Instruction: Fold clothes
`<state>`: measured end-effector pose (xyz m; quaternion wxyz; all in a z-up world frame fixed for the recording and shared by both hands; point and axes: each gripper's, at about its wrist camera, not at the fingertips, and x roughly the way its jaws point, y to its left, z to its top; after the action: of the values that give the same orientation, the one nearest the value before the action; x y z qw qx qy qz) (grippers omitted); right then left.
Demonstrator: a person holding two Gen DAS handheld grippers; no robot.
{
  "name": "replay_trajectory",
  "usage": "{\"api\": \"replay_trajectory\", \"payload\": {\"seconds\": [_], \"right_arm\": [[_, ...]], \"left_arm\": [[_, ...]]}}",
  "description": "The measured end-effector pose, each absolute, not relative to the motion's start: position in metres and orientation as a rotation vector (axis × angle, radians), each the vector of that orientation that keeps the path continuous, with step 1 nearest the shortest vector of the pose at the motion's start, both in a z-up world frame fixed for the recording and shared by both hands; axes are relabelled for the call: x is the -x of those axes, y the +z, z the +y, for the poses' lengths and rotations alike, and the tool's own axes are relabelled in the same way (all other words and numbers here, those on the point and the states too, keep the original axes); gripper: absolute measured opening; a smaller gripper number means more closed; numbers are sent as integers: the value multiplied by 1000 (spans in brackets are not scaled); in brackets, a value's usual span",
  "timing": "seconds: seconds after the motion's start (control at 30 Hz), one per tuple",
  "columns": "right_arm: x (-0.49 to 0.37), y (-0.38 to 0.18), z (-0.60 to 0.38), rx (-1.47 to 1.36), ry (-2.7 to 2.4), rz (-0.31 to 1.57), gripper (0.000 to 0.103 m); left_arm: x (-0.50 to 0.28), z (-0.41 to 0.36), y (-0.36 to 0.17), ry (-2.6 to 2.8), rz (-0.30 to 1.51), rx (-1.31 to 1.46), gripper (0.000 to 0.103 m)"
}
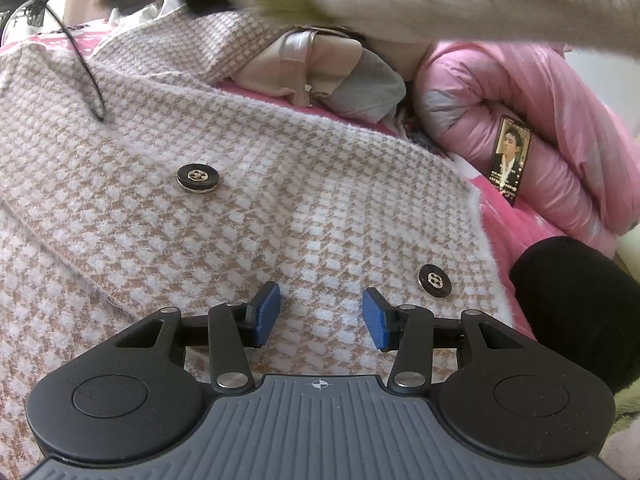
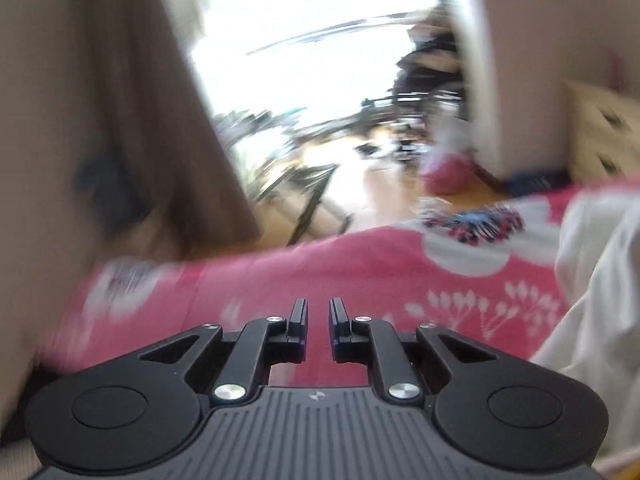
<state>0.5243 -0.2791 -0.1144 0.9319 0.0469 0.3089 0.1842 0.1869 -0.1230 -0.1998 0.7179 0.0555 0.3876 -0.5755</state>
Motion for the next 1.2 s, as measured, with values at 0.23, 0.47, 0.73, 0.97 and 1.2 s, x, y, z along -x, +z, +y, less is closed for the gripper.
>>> {"api": "replay_trajectory", "payload": {"seconds": [0.23,0.47,0.73,0.97,1.2], "right_arm": [[-512,-182,-225,146,437,887,6],[-483,-157,-261,-65,281,839,12],[-330,-87,-422,-400,-49,734,34],[-237,-69,-549,-676,-403,525,42],[-241,-71,-609,-887,-431,384,53]], "left_arm": [[-180,-125,-197,-1265,829,-171,45],[-181,-122,-198,-1259,820,-171,46],[-182,-124,-196,-1261,834,-169,46],[-179,-125,-193,-1225,848,-183,45],[-179,-125,-193,-1216,853,-180,45]]}}
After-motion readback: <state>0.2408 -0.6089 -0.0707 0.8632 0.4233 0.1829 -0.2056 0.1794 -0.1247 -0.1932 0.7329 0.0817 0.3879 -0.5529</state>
